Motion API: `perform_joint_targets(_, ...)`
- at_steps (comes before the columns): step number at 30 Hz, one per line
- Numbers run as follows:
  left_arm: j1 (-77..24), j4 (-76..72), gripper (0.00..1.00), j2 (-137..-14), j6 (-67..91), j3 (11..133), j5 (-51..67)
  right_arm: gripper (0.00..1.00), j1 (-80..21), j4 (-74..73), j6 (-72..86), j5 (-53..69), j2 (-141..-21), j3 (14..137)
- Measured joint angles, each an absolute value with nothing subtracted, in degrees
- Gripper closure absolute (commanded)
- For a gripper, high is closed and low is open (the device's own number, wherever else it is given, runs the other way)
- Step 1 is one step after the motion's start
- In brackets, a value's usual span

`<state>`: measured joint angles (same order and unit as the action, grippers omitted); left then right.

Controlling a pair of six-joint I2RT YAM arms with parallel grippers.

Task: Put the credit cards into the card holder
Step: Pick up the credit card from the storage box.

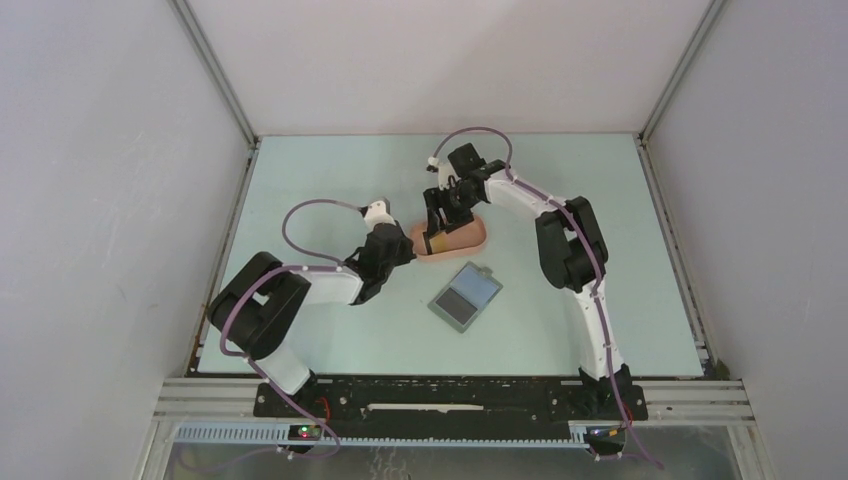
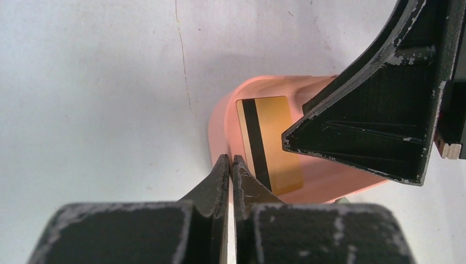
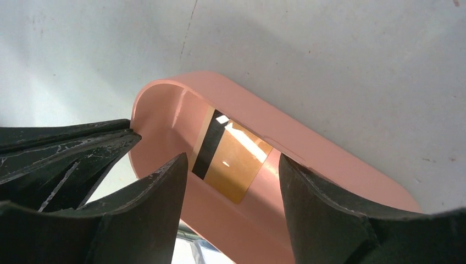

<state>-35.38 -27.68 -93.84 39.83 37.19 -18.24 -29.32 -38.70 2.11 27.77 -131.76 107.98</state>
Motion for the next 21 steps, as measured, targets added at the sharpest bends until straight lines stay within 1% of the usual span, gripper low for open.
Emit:
perform_joint_targets(10,-36.62,-27.70,1.00,-92.47,43.81,35.44,-23.42,0.30,-29.74,-32.97,7.09,23.46,-128.05,101.21)
perform_joint_targets(21,-36.64,-27.79,1.00,-92.31,46.50,34.85,-23.86,0.31,-30.39,-27.92,14.22,26.72,-128.07,98.50)
